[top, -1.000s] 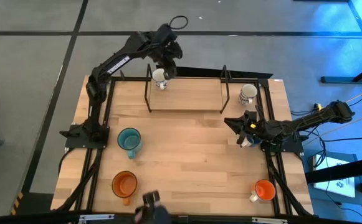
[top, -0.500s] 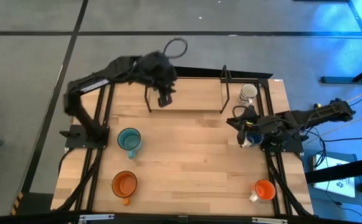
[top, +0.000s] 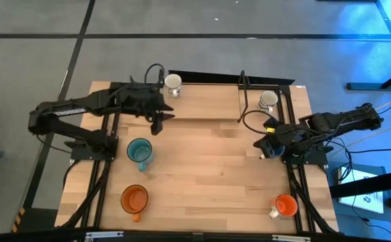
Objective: Place coffee mugs
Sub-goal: Put the blue mug on the shelf
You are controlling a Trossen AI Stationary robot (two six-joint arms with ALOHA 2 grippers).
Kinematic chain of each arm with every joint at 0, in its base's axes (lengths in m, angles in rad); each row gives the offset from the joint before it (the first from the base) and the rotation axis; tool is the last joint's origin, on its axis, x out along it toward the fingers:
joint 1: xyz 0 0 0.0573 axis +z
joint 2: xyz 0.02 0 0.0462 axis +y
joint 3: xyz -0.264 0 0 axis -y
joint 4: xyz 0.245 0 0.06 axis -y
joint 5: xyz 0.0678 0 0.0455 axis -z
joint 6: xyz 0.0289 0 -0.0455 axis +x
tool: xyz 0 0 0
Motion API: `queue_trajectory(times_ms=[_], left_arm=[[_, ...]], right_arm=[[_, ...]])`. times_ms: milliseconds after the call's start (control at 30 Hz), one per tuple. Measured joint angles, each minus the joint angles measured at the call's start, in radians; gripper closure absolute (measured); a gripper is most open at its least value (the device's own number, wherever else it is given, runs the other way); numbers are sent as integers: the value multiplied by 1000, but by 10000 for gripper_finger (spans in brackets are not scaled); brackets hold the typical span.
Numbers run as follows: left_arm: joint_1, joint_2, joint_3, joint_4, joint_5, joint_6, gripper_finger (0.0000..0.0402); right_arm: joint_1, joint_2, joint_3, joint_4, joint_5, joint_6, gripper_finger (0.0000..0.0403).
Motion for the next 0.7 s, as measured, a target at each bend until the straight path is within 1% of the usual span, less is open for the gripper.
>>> queue_trajectory(times_ms=[100,167,233,333,433,533,600,700], left_arm=[[0,-54,-57,-3,31,-1,275],[0,-93,-82,7,53,0,275],[-4,-120,-102,21,59,4,275],[-8,-129,-129,18,56,5,276],[-8,-133,-158,20,56,7,276],[-9,-131,-194,13,56,2,276],[-9,-129,-208,16,56,0,276],[-9,-127,-220,12,56,0,276]], right_arm=[[0,13,0,-70,-51,134,354],[0,26,0,-129,-86,217,337],[0,43,0,-188,-111,286,310],[0,79,0,-275,-135,349,259],[0,123,0,-342,-103,393,208],[0,175,0,-356,-78,415,170],[0,209,-1,-362,-74,414,156],[0,268,-2,-382,-53,411,150]])
